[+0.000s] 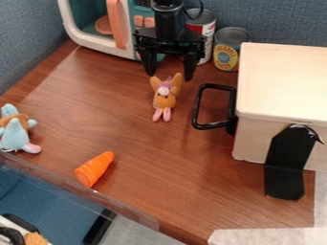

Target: Move the carrot to the middle left side of the table

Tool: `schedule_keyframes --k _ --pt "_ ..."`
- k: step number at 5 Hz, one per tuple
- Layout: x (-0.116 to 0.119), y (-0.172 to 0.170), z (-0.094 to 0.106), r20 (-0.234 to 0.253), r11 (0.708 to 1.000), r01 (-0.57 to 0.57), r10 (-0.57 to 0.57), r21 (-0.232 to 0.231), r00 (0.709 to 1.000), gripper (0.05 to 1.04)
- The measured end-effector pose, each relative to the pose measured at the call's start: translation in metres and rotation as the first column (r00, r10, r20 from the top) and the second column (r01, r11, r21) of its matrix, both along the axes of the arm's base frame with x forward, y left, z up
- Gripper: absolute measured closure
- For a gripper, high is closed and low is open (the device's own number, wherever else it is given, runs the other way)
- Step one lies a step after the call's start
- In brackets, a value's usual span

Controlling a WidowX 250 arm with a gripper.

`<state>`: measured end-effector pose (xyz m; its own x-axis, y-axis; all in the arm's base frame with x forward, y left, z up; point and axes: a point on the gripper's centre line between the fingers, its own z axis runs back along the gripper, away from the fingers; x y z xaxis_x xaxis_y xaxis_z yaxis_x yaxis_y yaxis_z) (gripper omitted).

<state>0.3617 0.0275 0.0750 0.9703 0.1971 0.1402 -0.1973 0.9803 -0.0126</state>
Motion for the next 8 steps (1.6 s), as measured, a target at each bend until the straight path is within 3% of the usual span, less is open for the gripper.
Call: schedule_keyframes --k 1,2,3,4,6,8 --pt "-0.003 -0.001 -0.012 -0.029 1.000 0.003 -0.003 -0.007 1.000 0.084" --pt "-0.045 -0.001 -0.017 -0.045 0.998 0.053 -0.054 -0.036 0.998 0.084" --pt "-0.081 0.011 -0.017 -0.017 0.998 0.061 -0.062 -0.028 0.998 0.084" --pt "-0.113 0.019 -0.026 -0.023 0.997 0.080 -0.080 -0.011 0.997 0.084" --pt "-0.140 0.032 -0.061 -0.085 0.993 0.107 -0.103 0.044 0.991 0.084" --pt "-0.149 0.046 -0.077 -0.132 0.994 0.079 -0.069 0.077 0.989 0.118"
